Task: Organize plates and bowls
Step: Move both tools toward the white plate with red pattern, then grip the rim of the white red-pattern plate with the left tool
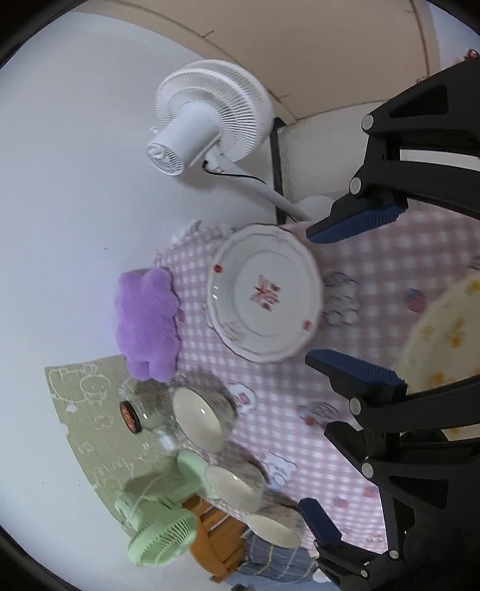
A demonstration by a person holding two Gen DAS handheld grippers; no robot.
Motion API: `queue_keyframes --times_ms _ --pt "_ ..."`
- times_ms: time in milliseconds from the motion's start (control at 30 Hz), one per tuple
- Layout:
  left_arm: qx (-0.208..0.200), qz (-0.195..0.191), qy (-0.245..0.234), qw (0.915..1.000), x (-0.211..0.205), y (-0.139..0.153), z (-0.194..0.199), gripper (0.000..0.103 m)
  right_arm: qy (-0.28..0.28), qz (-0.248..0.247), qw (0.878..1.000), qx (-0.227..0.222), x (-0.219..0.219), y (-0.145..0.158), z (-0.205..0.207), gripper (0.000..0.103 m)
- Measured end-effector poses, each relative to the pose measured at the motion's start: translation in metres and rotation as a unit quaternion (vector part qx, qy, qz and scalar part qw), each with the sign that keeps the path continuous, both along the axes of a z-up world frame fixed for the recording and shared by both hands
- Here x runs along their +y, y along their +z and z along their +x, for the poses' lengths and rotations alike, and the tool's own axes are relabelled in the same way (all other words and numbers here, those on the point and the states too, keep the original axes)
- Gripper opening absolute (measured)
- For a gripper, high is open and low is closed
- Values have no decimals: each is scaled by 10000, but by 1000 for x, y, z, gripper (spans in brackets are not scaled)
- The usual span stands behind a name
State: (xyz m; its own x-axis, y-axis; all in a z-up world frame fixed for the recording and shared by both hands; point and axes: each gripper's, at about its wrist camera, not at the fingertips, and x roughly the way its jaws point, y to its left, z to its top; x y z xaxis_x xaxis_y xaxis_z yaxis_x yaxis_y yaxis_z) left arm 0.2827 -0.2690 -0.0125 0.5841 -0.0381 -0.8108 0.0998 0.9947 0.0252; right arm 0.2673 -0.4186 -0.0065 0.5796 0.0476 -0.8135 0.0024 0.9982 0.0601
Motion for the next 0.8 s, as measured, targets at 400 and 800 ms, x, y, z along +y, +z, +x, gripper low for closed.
queue_keyframes --times_ms 400,800 --pt "110 -22 276 9996 -30 -42 68 88 -17 -9 9999 100 -26 -38 78 77" --pt "609 31 280 9977 -53 -100 118 79 -171 -53 9983 553 -47 -100 131 77"
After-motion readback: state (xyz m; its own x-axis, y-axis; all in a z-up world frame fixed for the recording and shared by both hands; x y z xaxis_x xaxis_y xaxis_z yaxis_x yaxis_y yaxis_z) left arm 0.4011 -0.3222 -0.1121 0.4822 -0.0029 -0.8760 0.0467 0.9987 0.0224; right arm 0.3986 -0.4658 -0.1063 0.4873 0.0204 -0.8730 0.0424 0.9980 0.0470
